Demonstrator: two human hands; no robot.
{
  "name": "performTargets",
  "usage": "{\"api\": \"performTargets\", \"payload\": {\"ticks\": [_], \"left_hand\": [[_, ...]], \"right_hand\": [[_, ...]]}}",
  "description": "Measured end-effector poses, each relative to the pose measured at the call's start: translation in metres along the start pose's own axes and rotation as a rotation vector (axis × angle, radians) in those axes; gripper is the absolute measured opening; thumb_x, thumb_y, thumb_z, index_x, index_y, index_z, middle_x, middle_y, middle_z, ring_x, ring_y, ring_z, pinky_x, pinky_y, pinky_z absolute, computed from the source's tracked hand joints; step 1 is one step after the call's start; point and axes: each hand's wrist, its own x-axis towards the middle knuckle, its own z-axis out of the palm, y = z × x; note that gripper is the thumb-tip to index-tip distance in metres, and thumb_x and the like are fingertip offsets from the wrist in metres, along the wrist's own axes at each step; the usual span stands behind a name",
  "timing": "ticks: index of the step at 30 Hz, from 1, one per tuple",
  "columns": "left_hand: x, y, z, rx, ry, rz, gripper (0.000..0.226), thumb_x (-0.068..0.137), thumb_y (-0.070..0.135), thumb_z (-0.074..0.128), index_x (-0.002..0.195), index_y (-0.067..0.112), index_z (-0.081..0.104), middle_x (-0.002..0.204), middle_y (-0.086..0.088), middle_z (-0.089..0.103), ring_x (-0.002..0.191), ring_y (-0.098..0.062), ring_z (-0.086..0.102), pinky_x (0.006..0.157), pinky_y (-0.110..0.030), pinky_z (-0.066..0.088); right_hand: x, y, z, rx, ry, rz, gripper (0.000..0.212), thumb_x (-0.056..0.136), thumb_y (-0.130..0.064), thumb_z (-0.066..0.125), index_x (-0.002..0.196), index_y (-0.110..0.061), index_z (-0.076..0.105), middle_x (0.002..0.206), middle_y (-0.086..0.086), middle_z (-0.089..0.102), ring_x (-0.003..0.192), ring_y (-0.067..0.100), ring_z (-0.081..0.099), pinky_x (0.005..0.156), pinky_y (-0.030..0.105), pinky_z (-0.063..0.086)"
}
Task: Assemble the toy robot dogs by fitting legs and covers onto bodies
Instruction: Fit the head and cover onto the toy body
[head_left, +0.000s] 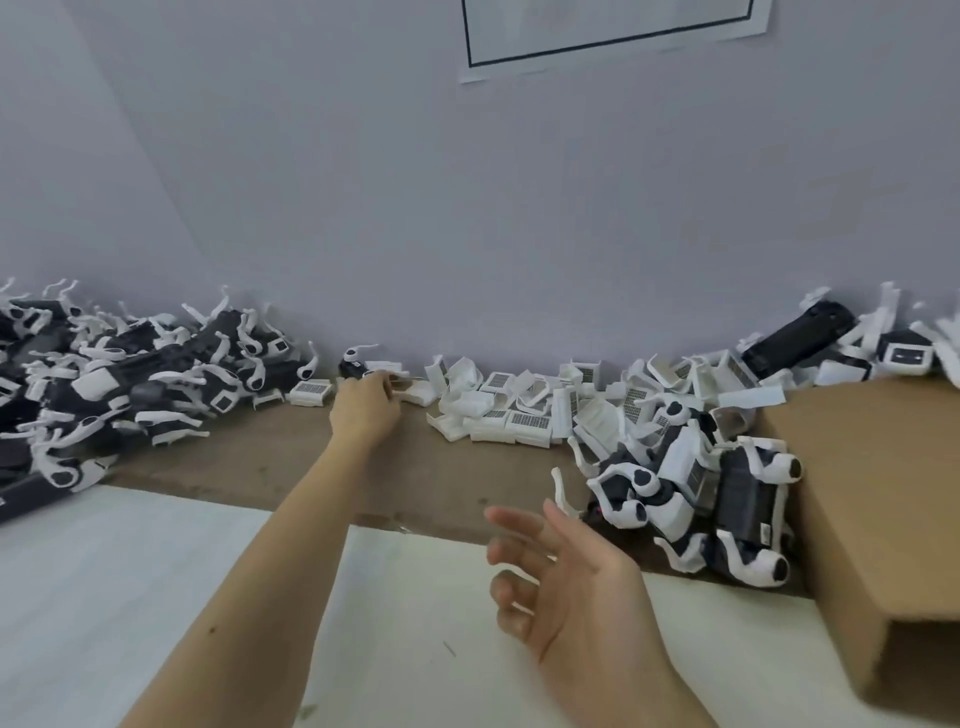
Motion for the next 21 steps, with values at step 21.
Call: {"api": "performTargets", "payload": {"ticks": [21], "left_hand": [[-0.347, 0.04, -0.118, -0.674, -0.369, 0.606, 0.029, 0.097, 0.003, 0.069, 0.085, 0.015, 0.046, 0.095, 0.013, 0.062, 0.085, -0.014, 0.054, 0.078, -0.03, 0.05]], "right_hand": [[-0.118, -0.026, 0.001, -0.265, 0.273, -0.012, 0.077, 0.081, -0.077, 0.064, 0.126, -0.015, 0.072, 0.117, 0.023, 0.074, 0.099, 0.046, 0.074, 0.078, 0.045, 0.06]]}}
